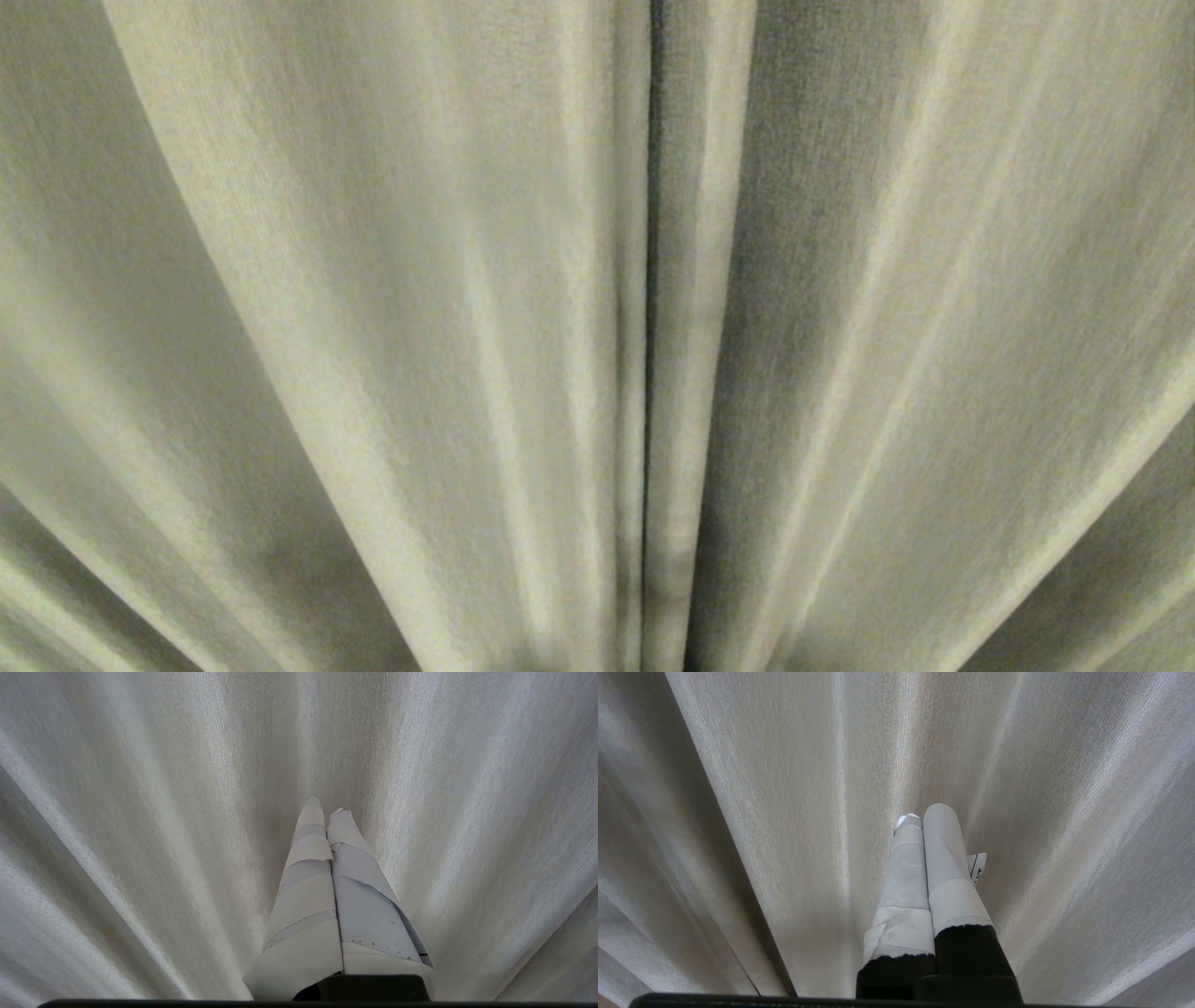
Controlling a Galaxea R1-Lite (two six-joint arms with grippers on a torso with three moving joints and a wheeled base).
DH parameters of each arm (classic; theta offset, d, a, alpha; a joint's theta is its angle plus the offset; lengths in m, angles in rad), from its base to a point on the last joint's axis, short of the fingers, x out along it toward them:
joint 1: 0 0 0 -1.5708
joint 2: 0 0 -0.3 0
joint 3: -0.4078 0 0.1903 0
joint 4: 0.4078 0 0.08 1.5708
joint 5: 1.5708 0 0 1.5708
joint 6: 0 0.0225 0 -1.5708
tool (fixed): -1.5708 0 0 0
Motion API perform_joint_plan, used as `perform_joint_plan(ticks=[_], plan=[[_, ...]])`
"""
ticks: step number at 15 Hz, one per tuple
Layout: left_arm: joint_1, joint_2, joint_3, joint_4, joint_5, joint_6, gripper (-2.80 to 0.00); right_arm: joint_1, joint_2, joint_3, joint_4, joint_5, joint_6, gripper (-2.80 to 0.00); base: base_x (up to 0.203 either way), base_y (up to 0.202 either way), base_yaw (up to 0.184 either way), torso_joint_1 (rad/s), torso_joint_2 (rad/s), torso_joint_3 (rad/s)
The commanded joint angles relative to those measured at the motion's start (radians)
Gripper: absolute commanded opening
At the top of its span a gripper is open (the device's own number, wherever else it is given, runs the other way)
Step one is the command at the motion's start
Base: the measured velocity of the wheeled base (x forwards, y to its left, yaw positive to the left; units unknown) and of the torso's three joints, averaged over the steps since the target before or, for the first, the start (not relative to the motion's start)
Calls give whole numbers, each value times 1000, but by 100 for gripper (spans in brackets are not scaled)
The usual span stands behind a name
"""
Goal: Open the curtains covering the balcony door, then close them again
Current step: Pull the outer curtains open on both sides
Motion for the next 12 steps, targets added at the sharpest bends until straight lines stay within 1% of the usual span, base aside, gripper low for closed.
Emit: perform_joint_plan(ticks=[1, 12], plan=[[0, 0, 0, 0, 0, 0, -280, 0, 2, 0, 0, 0, -1, -280, 0, 0, 0, 0, 0, 0], [0, 0, 0, 0, 0, 0, -280, 0, 2, 0, 0, 0, -1, -280, 0, 0, 0, 0, 0, 0]])
